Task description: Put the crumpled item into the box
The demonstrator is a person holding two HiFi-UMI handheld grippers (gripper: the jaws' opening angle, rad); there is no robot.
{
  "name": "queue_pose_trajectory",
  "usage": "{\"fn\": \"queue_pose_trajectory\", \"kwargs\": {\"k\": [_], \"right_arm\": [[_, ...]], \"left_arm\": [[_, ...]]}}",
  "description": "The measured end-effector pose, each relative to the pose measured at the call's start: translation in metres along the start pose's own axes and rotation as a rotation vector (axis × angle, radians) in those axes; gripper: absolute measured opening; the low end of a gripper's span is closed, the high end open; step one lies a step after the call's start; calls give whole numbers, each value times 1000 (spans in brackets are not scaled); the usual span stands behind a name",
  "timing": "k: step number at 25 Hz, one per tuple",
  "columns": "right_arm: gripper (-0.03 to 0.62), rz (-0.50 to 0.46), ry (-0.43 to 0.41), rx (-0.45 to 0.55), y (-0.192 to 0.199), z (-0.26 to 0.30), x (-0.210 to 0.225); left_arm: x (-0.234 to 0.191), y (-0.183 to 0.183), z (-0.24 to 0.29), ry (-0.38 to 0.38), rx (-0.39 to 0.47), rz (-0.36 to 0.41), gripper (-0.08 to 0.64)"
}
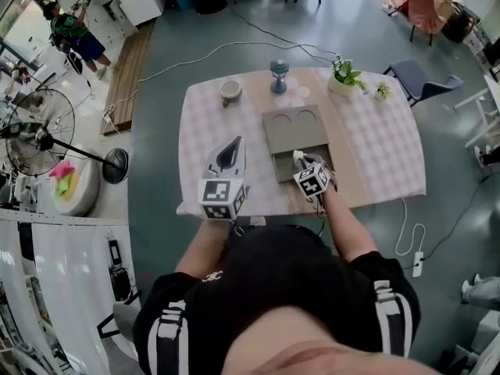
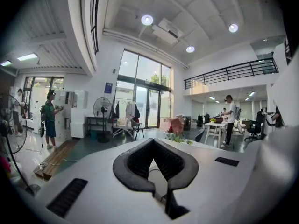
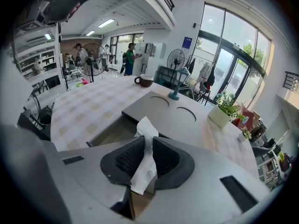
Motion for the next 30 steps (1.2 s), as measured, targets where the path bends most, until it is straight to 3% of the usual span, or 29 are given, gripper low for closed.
{"fn": "queue_pose_trajectory", "kwargs": {"k": [6, 9, 11, 15, 19, 25, 30], "right_arm": [[60, 5, -6, -37, 7, 10, 2], [93, 55, -35, -35, 7, 12, 3], [133, 94, -47, -17, 5, 9, 4], [135, 152, -28, 59, -4, -7, 11], [135, 230, 6, 238, -37, -41, 27], [123, 251, 92, 579, -105, -122, 50], [3, 236, 209, 817, -139, -201, 59]], "left_arm": [[-3, 1, 1, 0, -2, 3, -9], [-3, 2, 3, 4, -2, 6, -9], [-3, 2, 4, 8, -2, 8, -9], [2, 1, 8, 20, 0, 9, -9], [9, 0, 15, 38, 1, 11, -9], [21, -3, 21, 65, 1, 15, -9], [34, -8, 27, 94, 17, 0, -9]]}}
Point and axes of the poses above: the fingertips, and each gripper's own axes: z forward along the fingers, x to its right, y out of its underside, the point moved 1 cm from there along -z, backward along the fingers, and after that the axes turned 14 degrees about -y, right-handed, at the moved point
